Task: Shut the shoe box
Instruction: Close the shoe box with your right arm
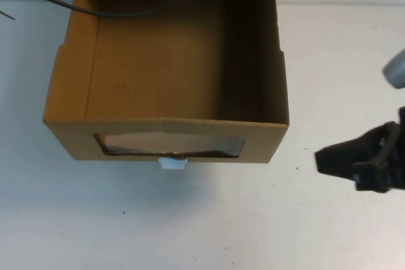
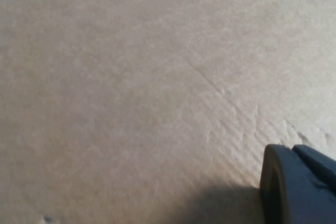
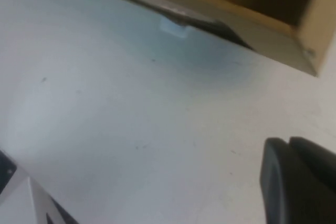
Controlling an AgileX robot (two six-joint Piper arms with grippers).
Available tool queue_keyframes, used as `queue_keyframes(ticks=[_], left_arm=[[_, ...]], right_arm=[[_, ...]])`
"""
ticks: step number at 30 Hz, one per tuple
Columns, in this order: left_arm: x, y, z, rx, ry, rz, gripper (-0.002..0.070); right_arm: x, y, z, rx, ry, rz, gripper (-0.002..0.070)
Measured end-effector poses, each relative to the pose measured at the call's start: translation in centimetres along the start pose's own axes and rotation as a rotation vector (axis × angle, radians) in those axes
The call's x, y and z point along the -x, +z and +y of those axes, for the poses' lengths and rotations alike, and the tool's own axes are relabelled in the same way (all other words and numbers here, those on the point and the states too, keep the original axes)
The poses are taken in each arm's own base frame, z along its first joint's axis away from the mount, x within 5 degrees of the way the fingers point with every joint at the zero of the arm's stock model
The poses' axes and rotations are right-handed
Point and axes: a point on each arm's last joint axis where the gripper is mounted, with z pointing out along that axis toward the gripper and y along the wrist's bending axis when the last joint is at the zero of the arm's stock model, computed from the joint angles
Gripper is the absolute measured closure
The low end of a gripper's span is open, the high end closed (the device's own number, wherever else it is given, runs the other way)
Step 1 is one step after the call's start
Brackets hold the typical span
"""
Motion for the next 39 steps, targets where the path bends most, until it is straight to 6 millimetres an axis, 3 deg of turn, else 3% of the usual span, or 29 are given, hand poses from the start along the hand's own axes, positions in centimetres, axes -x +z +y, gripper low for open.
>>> queue_keyframes(ticks=[5,11,26,39], left_arm=[[0.0,0.0,0.0,0.0,-0.015,0.0,0.068],[0.0,0.0,0.0,-0.001,-0.025,0.001,0.068],[-0.1,0.0,0.0,-0.004,-0.029,0.006,0.068],[0.0,-0.1,-0.1,-0.009,-0.026,0.01,0.068]], right_arm=[[1.9,2.9,3.7,0.039,-0.138,0.003,0.0687],[3.0,6.1,6.4,0.014,-0.205,0.022,0.0687],[7.4,12.3,7.1,-0.038,-0.247,0.056,0.0687],[11.9,14.8,7.1,-0.071,-0.269,-0.003,0.0687]])
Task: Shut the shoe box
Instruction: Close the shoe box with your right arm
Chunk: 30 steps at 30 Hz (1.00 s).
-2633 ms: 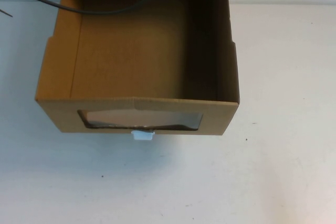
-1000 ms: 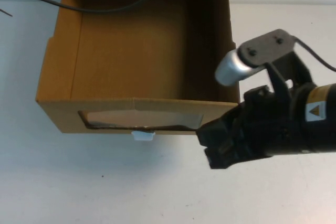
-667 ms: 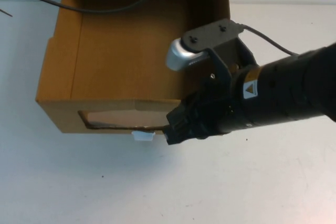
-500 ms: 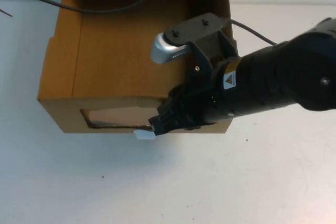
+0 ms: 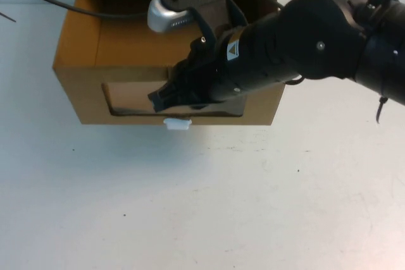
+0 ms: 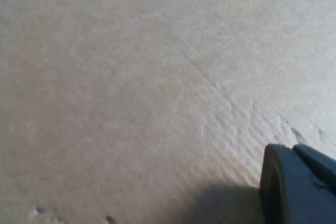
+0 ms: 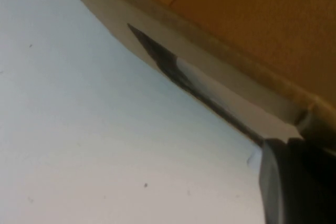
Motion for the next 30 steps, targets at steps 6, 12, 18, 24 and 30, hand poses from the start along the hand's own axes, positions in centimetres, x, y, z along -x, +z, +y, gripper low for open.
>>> queue_keyframes(ticks=[6,12,18,24,30], left_arm=[[0.0,0.0,0.0,-0.002,0.0,0.004,0.068],[-0.1,0.0,-0.1,-0.01,-0.001,0.013,0.068],[-0.2,0.0,-0.1,-0.014,-0.001,0.02,0.068],[-0.2,0.0,-0.1,-0.015,-0.001,0.022,0.068],[-0.2,0.0,-0.2,-0.019,-0.001,0.025,0.068]], right_arm=[[2.1,1.3,-2.4,-0.037,0.026,-0.024,0.0687],[3.1,1.3,-3.2,0.024,0.014,0.01,0.0687],[3.0,0.8,-2.8,0.065,-0.004,0.051,0.0687],[3.3,-0.4,-3.4,0.052,-0.002,0.041,0.0687],[3.4,-0.8,-5.3,0.018,0.034,0.025,0.0687]])
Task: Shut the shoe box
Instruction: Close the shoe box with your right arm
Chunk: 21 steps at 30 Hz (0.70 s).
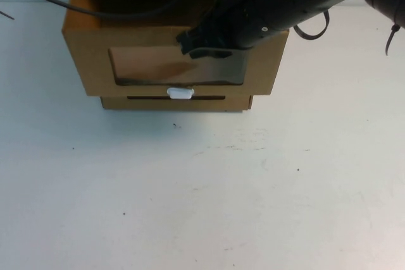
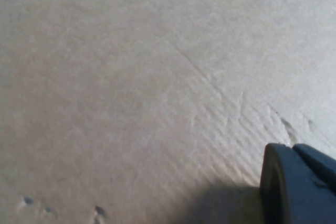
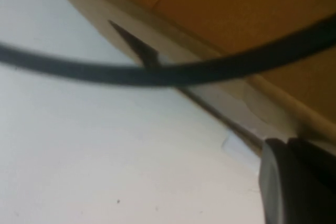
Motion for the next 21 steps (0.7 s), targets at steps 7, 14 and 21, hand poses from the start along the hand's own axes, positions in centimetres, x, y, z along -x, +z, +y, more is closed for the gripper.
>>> queue_keyframes(ticks=[7,14,21], left_arm=[[0.0,0.0,0.0,-0.001,0.0,0.002,0.068],[0.0,0.0,0.0,-0.001,0.0,0.002,0.068],[0.0,0.0,0.0,-0.003,0.0,0.004,0.068]], right_arm=[[0.4,-0.2,-1.3,-0.018,0.037,-0.051,0.0687],[1.0,1.4,-2.7,-0.028,0.075,-0.103,0.0687],[2.2,3.0,-4.1,-0.038,0.091,-0.128,0.0688]])
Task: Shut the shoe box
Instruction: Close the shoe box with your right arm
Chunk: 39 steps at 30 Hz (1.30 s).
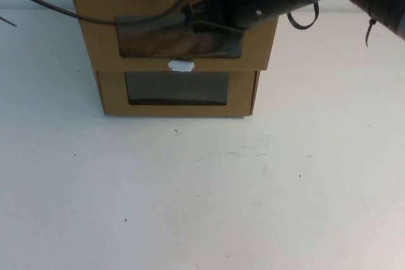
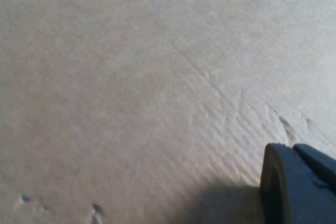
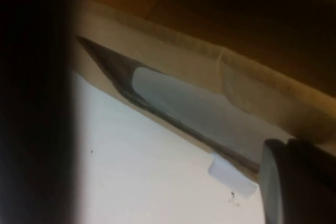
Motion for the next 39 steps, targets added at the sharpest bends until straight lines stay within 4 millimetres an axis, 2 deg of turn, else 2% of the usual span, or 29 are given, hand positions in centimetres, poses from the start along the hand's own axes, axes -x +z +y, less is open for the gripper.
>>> queue_keyframes(ticks=[5,22,28,39], left_arm=[[0.0,0.0,0.0,0.0,0.0,0.0,0.068],[0.1,-0.4,-0.4,-0.009,0.015,0.002,0.068],[0.1,-0.4,-0.4,-0.01,0.019,0.004,0.068],[0.1,-0.4,-0.4,-0.011,0.019,0.006,0.068]], right_arm=[[0.7,0.6,-0.5,0.018,0.001,0.005,0.0688],[2.1,-1.1,-0.5,0.066,-0.008,0.002,0.0688],[1.9,0.0,-1.6,0.067,0.035,-0.007,0.0689],[2.1,1.5,-2.3,0.056,0.063,-0.077,0.0689]])
